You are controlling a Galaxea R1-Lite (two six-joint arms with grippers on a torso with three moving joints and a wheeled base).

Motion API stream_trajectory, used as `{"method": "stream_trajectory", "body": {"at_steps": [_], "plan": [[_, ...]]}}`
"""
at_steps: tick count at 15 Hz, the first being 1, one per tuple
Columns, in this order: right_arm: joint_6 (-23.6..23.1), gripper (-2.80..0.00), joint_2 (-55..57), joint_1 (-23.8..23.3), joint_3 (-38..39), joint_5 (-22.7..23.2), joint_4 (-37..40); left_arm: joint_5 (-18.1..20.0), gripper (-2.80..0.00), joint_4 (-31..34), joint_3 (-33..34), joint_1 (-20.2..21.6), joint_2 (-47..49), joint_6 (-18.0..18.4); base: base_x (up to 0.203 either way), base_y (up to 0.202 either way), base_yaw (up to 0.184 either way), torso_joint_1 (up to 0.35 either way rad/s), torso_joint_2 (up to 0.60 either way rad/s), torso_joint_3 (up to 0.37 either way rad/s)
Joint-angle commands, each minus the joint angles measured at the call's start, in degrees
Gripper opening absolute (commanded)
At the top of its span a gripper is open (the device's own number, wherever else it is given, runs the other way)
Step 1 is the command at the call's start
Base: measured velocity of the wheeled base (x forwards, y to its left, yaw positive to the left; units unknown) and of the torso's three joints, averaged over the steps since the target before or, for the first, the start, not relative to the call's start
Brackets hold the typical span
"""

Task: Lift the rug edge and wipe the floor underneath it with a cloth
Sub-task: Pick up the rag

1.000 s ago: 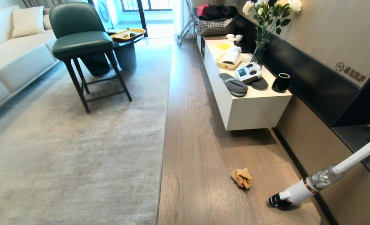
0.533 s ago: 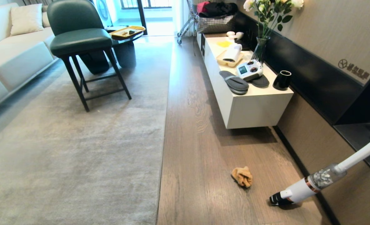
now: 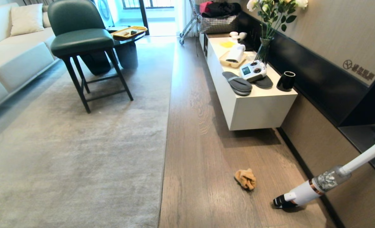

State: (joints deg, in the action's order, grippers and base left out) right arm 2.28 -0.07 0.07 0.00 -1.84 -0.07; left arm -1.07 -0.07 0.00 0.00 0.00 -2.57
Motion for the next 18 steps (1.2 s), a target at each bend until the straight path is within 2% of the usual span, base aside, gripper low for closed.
{"method": "stream_trajectory", "body": {"at_steps": [1,10,18], "plan": [[0.01,-2.8,0.07,-0.05,0.0,0.0,-0.01,-0.07,-2.8,-0.02,0.0,0.02,0.0,-0.07,0.0,0.0,0.0,0.0,0.0,0.0],[0.01,-2.8,0.07,0.01,0.0,0.0,-0.01,-0.07,-2.8,-0.02,0.0,0.09,0.0,-0.07,0.0,0.0,0.0,0.0,0.0,-0.007],[0.01,-2.8,0.07,0.01,0.0,0.0,-0.01,-0.07,-2.8,-0.02,0.0,0.0,0.0,-0.16,0.0,0.0,0.0,0.003,0.0,-0.18]]}}
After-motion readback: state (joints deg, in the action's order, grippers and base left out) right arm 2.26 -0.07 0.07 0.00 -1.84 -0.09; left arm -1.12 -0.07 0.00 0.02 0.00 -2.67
